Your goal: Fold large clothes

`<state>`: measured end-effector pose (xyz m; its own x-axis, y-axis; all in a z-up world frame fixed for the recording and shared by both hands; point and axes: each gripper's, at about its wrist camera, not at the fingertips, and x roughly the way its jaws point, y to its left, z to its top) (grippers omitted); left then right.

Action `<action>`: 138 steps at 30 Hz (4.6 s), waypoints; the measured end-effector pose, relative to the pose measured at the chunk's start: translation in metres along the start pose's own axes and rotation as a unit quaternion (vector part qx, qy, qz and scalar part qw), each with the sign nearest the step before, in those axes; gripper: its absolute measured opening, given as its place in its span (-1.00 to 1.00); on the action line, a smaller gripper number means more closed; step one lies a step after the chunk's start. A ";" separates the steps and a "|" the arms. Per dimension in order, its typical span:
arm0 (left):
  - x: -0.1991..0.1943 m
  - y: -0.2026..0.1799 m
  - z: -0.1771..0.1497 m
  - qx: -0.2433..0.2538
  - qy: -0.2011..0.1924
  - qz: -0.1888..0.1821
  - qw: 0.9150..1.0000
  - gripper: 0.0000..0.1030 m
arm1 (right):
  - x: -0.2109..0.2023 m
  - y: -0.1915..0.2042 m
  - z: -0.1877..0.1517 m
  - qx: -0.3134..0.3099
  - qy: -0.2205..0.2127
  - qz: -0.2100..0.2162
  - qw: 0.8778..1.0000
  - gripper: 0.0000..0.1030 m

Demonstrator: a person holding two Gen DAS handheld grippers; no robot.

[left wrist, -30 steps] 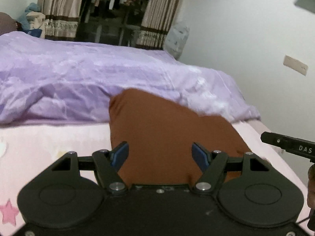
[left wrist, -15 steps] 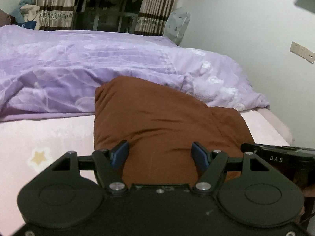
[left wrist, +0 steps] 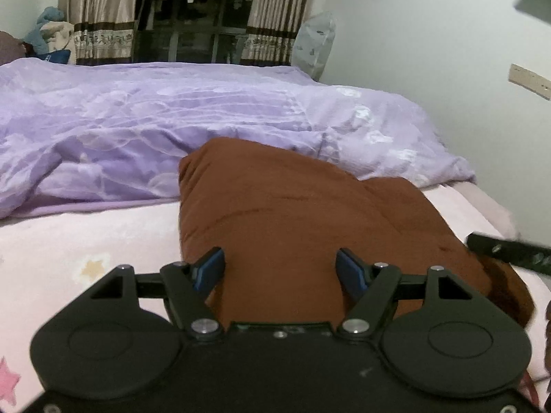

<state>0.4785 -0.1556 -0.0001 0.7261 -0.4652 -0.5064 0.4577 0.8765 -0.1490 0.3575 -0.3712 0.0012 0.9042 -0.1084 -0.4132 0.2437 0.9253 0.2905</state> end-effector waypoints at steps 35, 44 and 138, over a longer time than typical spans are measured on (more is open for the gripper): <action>-0.040 0.026 -0.124 -0.100 0.057 0.031 0.993 -0.02 | -0.020 -0.068 -0.070 0.201 0.038 0.065 0.977 -0.66; -0.056 0.031 -0.120 -0.093 0.071 0.009 0.993 0.04 | -0.012 -0.084 -0.075 0.219 0.041 0.097 0.970 -0.27; -0.014 -0.018 -0.085 -0.006 0.041 -0.038 0.998 0.53 | -0.021 -0.010 -0.059 -0.050 0.032 0.043 0.997 -0.55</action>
<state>0.4169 -0.1548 -0.0623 0.6449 -0.5199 -0.5602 0.5036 0.8404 -0.2002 0.3151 -0.3570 -0.0439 0.8956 -0.0065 -0.4448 0.1267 0.9622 0.2411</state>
